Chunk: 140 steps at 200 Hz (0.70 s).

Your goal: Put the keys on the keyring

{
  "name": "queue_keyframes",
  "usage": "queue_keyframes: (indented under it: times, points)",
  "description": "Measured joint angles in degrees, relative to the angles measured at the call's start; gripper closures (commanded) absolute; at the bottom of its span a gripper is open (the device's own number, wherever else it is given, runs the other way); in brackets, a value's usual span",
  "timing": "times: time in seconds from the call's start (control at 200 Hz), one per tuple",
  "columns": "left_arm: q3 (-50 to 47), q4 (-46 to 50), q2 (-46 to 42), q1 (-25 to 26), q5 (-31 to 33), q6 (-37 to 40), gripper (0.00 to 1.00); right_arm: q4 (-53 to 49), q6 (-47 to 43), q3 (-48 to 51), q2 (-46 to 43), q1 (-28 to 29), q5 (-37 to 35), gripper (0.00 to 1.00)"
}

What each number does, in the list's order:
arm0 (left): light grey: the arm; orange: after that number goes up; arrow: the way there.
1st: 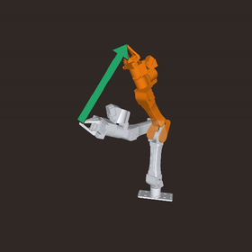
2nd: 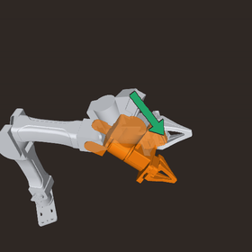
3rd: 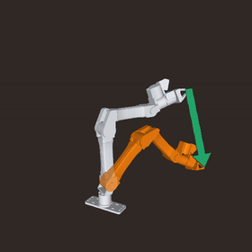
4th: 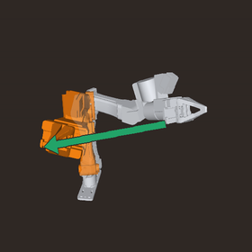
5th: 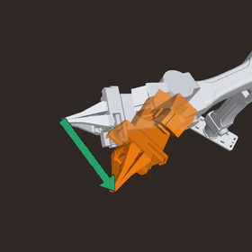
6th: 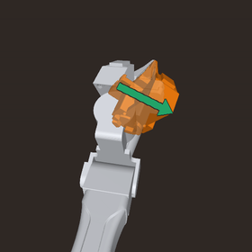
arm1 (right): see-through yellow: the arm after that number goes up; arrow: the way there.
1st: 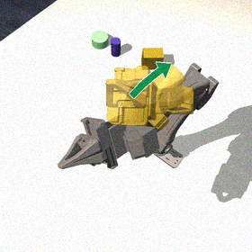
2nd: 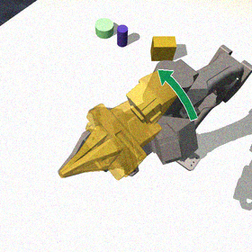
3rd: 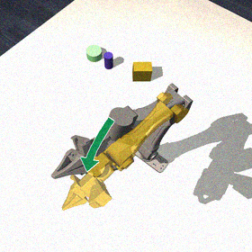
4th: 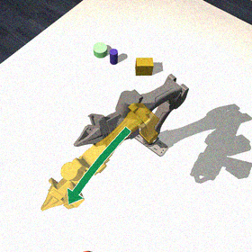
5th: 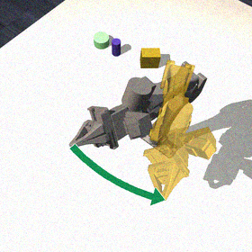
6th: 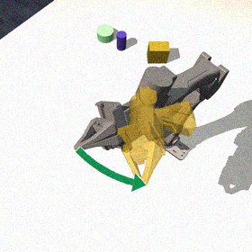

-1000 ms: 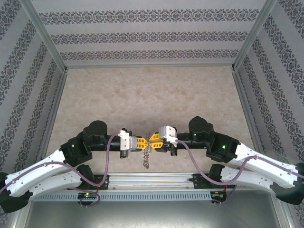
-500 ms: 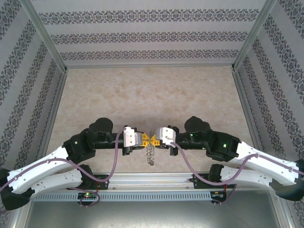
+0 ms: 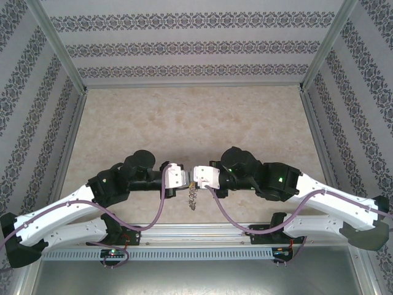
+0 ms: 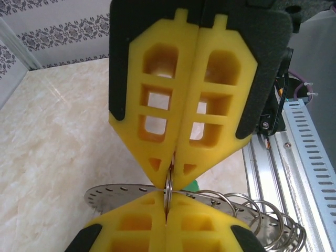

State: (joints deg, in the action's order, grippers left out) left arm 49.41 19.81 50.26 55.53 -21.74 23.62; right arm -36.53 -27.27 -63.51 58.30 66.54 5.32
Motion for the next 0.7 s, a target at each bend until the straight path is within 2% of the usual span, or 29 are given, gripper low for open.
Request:
queue_keyframes:
  times: [0.045,0.13,0.195,0.405,0.699]
  points:
    - [-0.1,0.0,-0.4,0.0,0.0,0.0,1.0,0.1,-0.2,0.0,0.0,0.0,0.1,0.99]
    - [-1.0,-1.0,-2.1,0.0,-0.4,-0.2,1.0,1.6,-0.1,0.3,-0.7,0.1,0.8,0.8]
    - [-2.3,-2.5,-4.1,0.0,-0.9,-0.9,1.0,3.3,0.1,2.1,-2.6,0.1,1.8,0.72]
    - [-7.1,-9.7,-9.2,0.0,-5.0,-4.6,1.0,8.2,1.4,8.0,-10.6,0.1,5.7,0.7]
    - [-8.9,-16.2,-9.4,0.0,-9.4,-7.8,1.0,13.3,3.1,9.6,-12.5,0.1,9.3,0.67]
